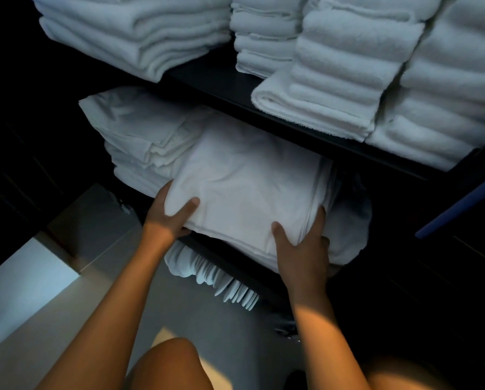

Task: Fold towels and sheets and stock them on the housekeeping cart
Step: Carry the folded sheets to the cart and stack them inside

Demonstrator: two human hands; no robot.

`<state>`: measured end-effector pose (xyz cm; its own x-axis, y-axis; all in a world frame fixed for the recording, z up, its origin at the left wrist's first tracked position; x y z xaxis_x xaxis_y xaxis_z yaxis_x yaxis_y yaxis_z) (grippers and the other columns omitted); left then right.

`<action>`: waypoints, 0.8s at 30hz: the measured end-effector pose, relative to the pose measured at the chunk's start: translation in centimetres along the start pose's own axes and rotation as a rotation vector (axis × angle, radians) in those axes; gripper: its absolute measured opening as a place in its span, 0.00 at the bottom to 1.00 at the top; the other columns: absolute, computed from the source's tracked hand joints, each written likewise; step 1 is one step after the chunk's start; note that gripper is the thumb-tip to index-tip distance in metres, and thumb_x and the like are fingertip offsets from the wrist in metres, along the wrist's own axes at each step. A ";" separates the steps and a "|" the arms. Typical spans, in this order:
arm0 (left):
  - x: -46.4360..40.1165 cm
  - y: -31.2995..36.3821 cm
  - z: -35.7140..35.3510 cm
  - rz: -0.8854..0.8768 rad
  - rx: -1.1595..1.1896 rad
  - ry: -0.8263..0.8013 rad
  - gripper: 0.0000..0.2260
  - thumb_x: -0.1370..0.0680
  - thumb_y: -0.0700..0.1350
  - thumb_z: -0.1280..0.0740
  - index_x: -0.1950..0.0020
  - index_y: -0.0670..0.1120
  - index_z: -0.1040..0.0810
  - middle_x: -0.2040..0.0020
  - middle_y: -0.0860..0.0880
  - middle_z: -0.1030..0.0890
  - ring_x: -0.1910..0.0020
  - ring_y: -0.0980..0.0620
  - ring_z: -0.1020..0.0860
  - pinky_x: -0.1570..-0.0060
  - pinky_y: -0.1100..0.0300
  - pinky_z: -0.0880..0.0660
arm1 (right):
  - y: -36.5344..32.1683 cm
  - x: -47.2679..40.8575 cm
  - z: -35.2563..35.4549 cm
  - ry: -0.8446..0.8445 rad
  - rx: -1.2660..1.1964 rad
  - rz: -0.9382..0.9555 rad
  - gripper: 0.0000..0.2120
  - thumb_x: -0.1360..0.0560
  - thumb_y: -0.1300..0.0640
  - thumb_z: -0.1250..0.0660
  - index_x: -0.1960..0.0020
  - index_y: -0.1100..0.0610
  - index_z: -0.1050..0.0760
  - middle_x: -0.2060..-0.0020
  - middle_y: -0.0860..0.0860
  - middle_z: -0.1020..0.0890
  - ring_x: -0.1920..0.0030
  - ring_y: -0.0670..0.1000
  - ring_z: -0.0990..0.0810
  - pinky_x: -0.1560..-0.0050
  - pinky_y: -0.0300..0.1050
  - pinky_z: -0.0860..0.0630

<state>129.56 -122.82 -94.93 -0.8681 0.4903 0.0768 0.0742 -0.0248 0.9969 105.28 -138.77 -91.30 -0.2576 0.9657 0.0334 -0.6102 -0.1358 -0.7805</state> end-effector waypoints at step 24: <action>-5.5 3.1 -0.5 -0.404 -0.558 0.057 0.36 0.22 0.55 0.27 0.19 0.53 0.41 0.24 0.45 0.36 0.29 0.48 0.31 0.30 0.57 0.34 | -6.9 1.6 -1.5 -0.171 0.740 0.339 0.39 0.19 0.41 0.38 0.17 0.50 0.54 0.19 0.61 0.61 0.20 0.66 0.54 0.24 0.67 0.47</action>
<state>134.33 -126.05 -92.22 -0.8003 0.5094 -0.3164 -0.5106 -0.3021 0.8050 110.21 -135.96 -86.84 -0.5900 0.8073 0.0116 -0.7986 -0.5815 -0.1552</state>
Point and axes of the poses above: each hand's wrist, its own x-axis away from the middle knuckle, its own z-axis out of the back of the hand, y = z × x, the point moved 4 cm from there along -x, towards the middle knuckle
